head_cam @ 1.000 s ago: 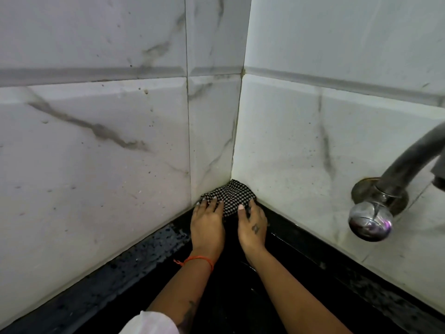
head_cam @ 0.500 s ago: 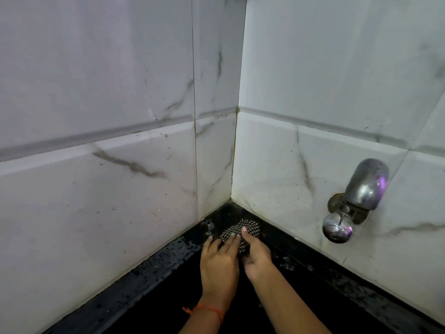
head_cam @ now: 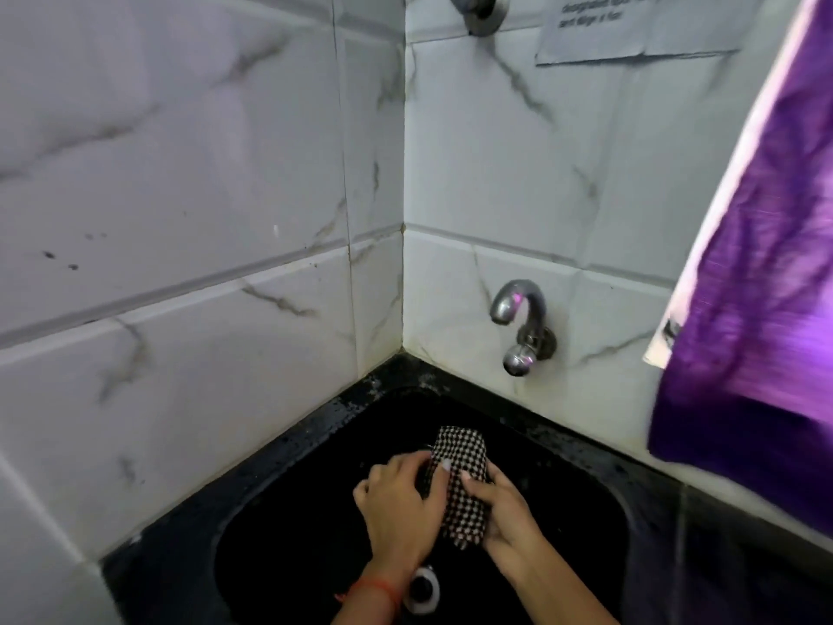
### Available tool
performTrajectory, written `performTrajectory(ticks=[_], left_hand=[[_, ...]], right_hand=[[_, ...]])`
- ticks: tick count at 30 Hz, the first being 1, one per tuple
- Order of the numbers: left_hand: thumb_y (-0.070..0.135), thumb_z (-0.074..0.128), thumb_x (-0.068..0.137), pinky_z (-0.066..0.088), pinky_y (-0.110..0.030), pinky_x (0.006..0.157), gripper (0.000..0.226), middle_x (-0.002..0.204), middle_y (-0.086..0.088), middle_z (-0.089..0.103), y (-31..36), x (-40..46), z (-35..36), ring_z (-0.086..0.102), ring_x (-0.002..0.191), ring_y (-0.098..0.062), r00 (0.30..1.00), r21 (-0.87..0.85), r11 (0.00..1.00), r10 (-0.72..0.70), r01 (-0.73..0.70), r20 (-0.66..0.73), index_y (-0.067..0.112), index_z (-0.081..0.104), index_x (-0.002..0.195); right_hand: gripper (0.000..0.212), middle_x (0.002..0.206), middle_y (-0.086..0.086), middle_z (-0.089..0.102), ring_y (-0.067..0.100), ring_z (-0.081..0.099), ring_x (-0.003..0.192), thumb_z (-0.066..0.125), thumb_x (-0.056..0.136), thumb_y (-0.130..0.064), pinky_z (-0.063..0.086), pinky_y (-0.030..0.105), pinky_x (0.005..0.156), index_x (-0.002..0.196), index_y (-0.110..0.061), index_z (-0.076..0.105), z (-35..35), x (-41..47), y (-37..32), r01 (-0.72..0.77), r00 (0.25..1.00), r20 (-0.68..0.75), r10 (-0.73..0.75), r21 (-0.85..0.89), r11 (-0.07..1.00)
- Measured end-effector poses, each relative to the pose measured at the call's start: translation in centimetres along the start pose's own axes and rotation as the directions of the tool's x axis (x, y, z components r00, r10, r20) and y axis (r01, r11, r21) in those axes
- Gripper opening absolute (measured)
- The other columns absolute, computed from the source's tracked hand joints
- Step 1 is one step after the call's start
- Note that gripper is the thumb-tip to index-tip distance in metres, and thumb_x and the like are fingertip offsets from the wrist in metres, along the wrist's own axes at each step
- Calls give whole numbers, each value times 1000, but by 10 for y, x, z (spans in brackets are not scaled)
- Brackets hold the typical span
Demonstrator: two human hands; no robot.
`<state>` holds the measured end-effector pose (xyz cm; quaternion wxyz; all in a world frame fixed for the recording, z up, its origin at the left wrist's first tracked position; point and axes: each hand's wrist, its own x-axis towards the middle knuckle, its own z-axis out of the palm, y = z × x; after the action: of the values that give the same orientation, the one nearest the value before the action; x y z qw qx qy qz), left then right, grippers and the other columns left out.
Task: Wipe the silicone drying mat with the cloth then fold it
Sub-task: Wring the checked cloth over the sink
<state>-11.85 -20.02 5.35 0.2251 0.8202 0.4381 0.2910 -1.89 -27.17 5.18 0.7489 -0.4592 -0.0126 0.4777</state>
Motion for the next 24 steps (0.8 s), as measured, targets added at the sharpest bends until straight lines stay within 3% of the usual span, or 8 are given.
performTrajectory(ticks=[2, 4, 6, 9, 13, 18, 21, 24], left_hand=[[70, 43, 82, 35, -35, 103, 67, 132, 5, 53, 10, -13, -5, 48, 121, -17, 963, -162, 966, -167, 203, 209, 28, 48, 133], [60, 61, 79, 42, -36, 102, 75, 130, -4, 56, 25, -30, -14, 55, 116, -20, 842, -421, 775, -251, 471, 478, 17, 43, 138], [47, 68, 80, 50, -39, 94, 63, 115, -8, 66, 38, -53, -18, 64, 104, -23, 731, -538, 567, -179, 624, 659, 9, 54, 128], [30, 65, 85, 53, -39, 87, 36, 103, -12, 71, 59, -90, -24, 67, 98, -26, 674, -582, 465, -46, 668, 737, 5, 65, 111], [24, 64, 86, 53, -33, 73, 21, 96, -6, 73, 94, -139, -24, 68, 89, -20, 661, -577, 486, -1, 656, 750, 11, 68, 102], [22, 66, 84, 52, -37, 81, 19, 97, -6, 73, 146, -212, -15, 68, 90, -21, 634, -567, 540, 77, 622, 769, 13, 69, 100], [20, 64, 85, 53, -34, 75, 21, 98, -7, 73, 177, -261, -7, 67, 89, -20, 578, -539, 535, 113, 650, 808, 11, 68, 104], [14, 59, 88, 53, -30, 69, 17, 94, -6, 72, 206, -310, 0, 66, 81, -18, 527, -520, 513, 146, 683, 837, 11, 66, 103]], right_hand=[[41, 109, 20, 66, 35, 66, 91, 58, 81, 7, 55, 42, 70, 118, -10, 57, -11, -33, -1, -9, 1000, 16, 9, -20, 1000], [48, 110, 19, 67, 36, 66, 96, 62, 74, 5, 54, 46, 77, 119, -11, 57, -24, -64, -3, 9, 999, 53, -8, -29, 1000], [57, 115, 21, 65, 38, 62, 104, 62, 69, 4, 49, 52, 89, 124, -10, 54, -37, -92, -5, 46, 996, 76, -43, -34, 998], [53, 116, 19, 64, 35, 62, 104, 61, 71, 0, 49, 48, 90, 123, -11, 56, -61, -133, -14, 93, 992, 88, -90, -37, 995], [42, 111, 15, 68, 26, 67, 97, 59, 81, -11, 55, 37, 79, 123, -8, 57, -103, -188, -26, 161, 983, 88, -159, -22, 987], [27, 107, 12, 70, 20, 69, 91, 52, 91, -9, 56, 30, 70, 116, -8, 61, -167, -264, -36, 259, 966, 18, -259, -28, 965], [27, 107, 11, 69, 21, 68, 92, 57, 89, -8, 55, 31, 71, 115, -11, 60, -210, -307, -39, 330, 937, -94, -337, -82, 940], [29, 102, 9, 66, 19, 64, 89, 62, 86, -8, 52, 29, 74, 114, -13, 54, -252, -347, -39, 402, 852, -250, -460, -252, 881]])
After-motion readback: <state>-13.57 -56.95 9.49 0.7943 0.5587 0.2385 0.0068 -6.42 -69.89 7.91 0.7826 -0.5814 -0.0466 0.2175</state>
